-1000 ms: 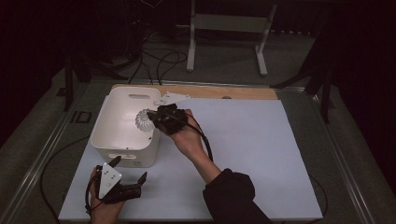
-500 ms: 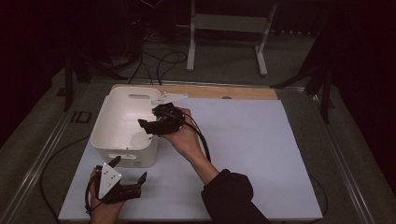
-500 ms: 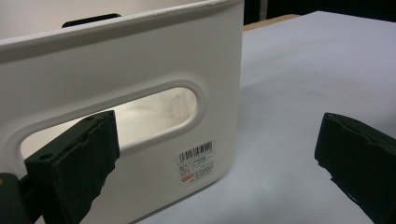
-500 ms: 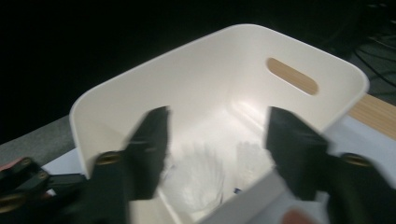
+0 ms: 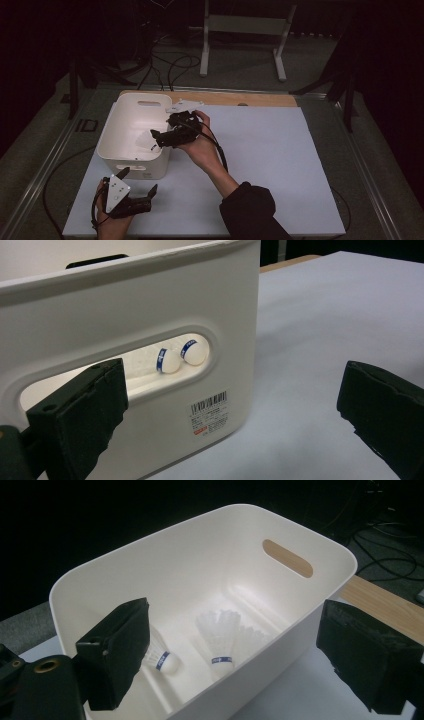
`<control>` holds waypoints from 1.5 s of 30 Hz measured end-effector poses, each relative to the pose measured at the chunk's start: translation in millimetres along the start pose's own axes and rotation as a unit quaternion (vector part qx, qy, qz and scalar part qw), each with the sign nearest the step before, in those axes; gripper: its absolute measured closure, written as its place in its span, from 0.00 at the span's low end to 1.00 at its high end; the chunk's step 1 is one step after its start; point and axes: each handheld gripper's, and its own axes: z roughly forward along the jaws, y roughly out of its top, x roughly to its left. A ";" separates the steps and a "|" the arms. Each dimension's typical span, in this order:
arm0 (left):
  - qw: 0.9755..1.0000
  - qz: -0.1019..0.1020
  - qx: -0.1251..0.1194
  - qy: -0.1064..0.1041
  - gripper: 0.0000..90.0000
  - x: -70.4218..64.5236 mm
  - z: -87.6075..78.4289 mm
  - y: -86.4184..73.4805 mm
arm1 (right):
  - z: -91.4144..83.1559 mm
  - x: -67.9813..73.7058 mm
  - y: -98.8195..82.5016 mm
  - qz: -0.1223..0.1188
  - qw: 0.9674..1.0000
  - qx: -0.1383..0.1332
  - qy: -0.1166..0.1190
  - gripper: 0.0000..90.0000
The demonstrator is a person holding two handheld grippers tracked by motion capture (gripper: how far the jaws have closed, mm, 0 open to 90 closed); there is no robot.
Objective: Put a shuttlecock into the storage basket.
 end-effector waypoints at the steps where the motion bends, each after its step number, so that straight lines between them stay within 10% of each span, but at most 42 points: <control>1: 1.000 0.000 0.000 0.000 0.01 0.0 -0.1 0.0 | -0.2 -0.5 -0.6 0.001 1.000 0.000 -0.002 0.15; 45: 1.000 -0.001 0.000 -0.001 0.01 -0.4 0.3 0.2 | -42.9 -37.3 -44.1 0.023 0.997 -0.008 -0.067 0.11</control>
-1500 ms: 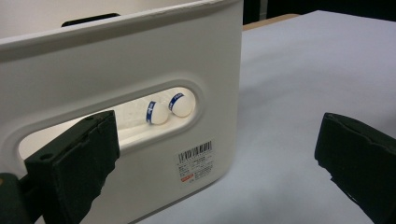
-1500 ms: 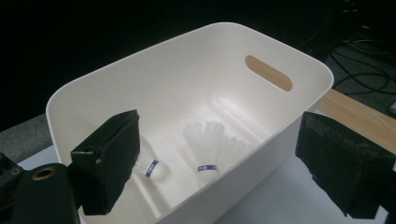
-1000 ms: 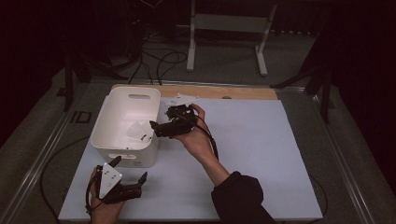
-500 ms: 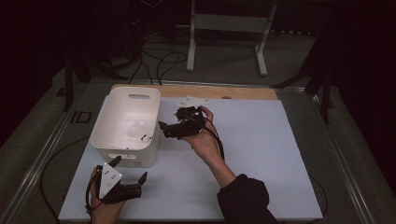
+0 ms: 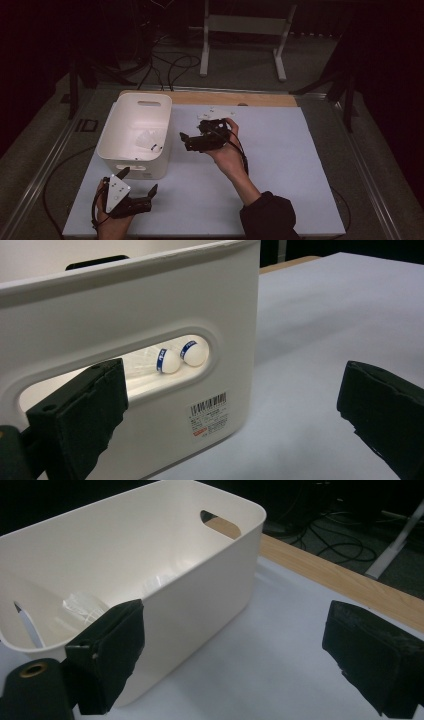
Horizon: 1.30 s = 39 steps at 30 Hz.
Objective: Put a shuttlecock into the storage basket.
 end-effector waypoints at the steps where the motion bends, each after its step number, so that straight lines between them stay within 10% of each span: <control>1: 1.000 0.001 0.001 0.000 0.01 0.1 -0.1 0.0 | -1.4 -1.2 -1.5 -0.002 1.000 0.001 -0.003 0.11; 39: 1.000 -0.010 -0.019 0.010 0.01 1.6 0.9 3.1 | -90.0 -49.6 -94.2 0.006 0.995 0.006 -0.099 0.11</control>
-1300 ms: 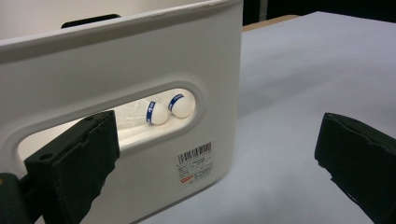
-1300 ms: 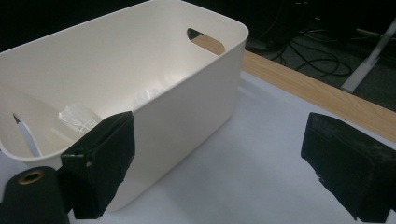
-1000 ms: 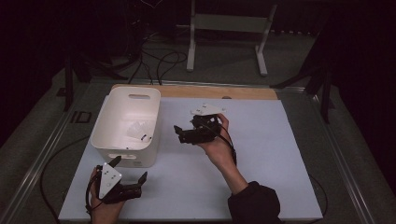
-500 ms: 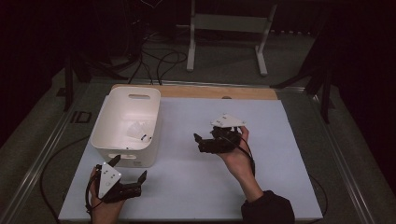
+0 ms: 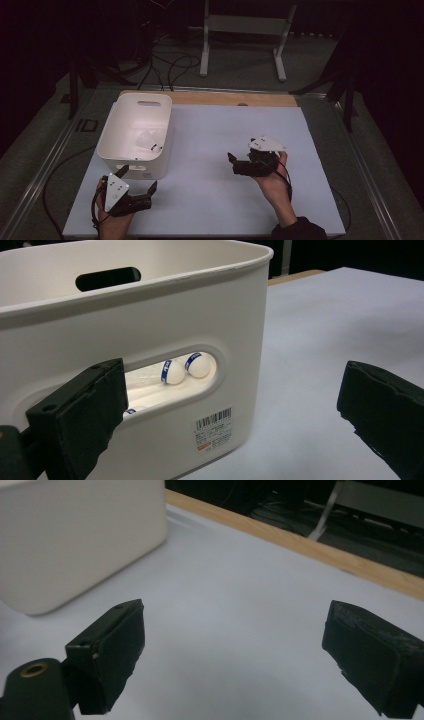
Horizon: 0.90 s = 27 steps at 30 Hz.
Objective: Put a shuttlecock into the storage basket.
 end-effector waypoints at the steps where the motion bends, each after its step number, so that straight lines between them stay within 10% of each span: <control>1: 1.000 0.000 0.000 0.000 0.01 0.2 -0.1 0.0 | 0.0 0.0 0.0 0.000 1.000 0.000 0.000 0.11; 27: 0.999 -0.029 -0.017 0.006 0.01 17.0 -10.4 2.0 | -51.7 -38.6 -80.3 0.035 0.994 -0.096 -0.027 0.12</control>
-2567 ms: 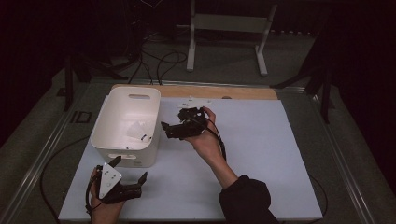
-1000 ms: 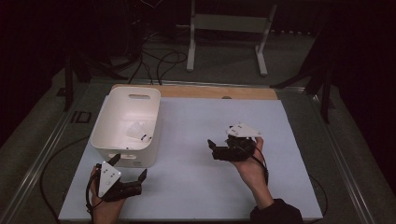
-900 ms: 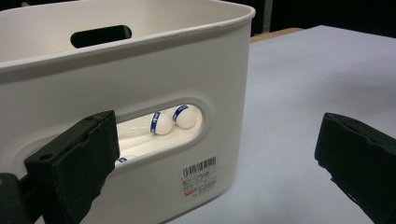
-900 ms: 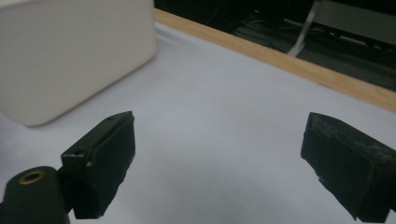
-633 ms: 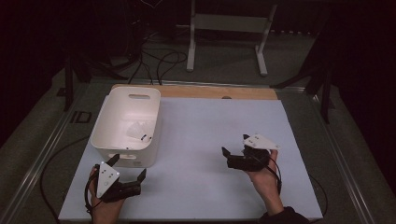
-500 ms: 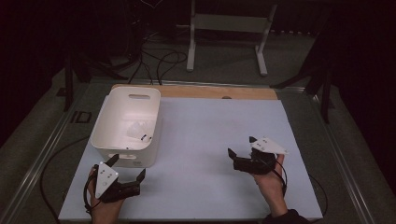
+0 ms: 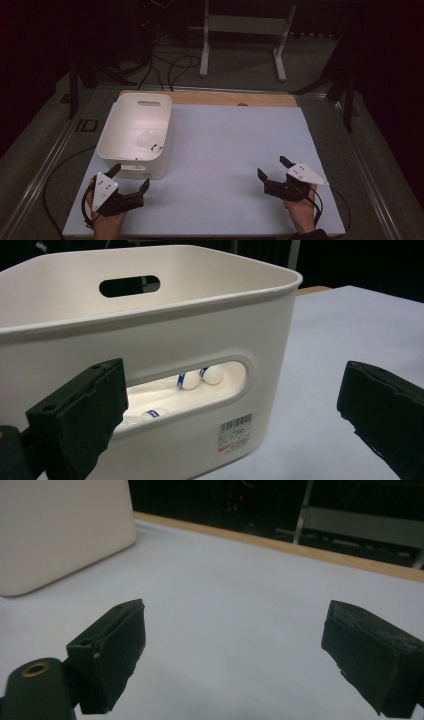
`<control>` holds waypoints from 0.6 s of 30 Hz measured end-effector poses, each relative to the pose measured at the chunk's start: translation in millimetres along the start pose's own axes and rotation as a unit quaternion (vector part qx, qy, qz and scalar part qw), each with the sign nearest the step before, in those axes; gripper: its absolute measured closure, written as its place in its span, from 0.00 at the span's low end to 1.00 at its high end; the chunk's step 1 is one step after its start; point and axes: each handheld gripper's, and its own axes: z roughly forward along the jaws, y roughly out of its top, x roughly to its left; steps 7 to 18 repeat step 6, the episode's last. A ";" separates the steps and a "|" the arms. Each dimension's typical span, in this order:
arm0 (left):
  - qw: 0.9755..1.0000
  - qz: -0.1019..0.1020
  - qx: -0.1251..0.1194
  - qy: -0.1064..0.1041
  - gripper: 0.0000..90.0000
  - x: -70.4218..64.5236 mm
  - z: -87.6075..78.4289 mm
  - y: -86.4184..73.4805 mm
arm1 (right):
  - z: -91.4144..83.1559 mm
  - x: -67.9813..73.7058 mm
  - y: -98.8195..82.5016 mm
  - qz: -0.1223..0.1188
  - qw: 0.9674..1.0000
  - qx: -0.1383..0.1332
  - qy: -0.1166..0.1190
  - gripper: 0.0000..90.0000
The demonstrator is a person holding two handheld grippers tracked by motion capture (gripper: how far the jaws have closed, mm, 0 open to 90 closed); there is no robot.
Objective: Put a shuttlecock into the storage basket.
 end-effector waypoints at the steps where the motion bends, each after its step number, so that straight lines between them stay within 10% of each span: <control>1: 1.000 0.000 0.001 0.000 0.01 0.7 0.1 -0.1 | -1.1 -0.3 -0.6 0.000 1.000 -0.006 0.000 0.12; 18: 1.000 -0.001 0.001 0.001 0.01 1.6 0.6 -0.6 | -3.2 -1.7 -2.6 0.000 1.000 -0.019 -0.007 0.12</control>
